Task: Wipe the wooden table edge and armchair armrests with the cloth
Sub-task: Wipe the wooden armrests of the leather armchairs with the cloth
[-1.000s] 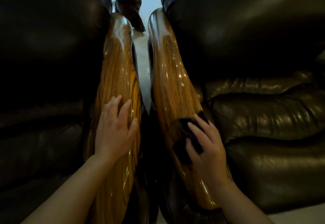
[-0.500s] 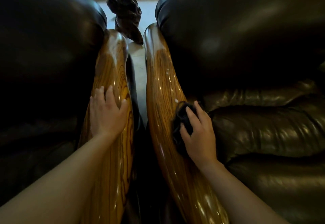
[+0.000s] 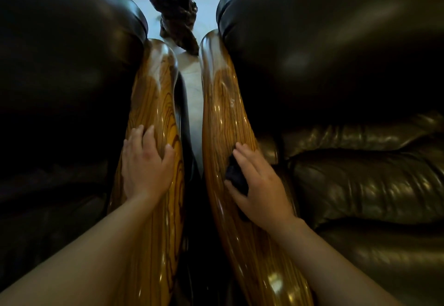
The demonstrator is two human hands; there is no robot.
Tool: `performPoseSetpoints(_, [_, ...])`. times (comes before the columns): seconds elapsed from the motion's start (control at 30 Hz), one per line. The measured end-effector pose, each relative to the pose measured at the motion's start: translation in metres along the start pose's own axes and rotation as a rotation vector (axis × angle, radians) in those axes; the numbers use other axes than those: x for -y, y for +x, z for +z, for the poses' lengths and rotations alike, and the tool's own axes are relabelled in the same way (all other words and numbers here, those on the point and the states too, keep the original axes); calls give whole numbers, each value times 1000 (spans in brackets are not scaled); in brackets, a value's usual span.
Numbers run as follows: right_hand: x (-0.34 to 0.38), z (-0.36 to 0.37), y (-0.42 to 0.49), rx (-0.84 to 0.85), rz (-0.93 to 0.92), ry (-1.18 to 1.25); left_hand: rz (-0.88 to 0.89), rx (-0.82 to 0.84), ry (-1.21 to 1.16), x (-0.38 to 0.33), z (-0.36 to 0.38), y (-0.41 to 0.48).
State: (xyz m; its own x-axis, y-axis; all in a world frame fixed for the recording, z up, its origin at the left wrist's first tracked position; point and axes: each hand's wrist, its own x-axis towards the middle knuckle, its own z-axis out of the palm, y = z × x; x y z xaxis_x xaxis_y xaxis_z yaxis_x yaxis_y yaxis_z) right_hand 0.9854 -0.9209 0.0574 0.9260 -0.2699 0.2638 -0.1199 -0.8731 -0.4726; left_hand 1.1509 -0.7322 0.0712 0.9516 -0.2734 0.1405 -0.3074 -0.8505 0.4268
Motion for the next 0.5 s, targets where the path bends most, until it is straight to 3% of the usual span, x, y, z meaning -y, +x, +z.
performPoseSetpoints(0.1, [-6, 3, -9, 10, -64, -22, -10, 12, -10, -3, -4, -2])
performPoseSetpoints(0.27, [4, 5, 49, -56, 191, -84, -25, 39, -16, -7, -8, -1])
performPoseSetpoints(0.43, [4, 8, 15, 100, -38, -106, -26, 47, -5, -12, -11, -2])
performPoseSetpoints(0.5, [-8, 7, 21, 86, -48, -142, -32, 49, 17, -13, -11, -1])
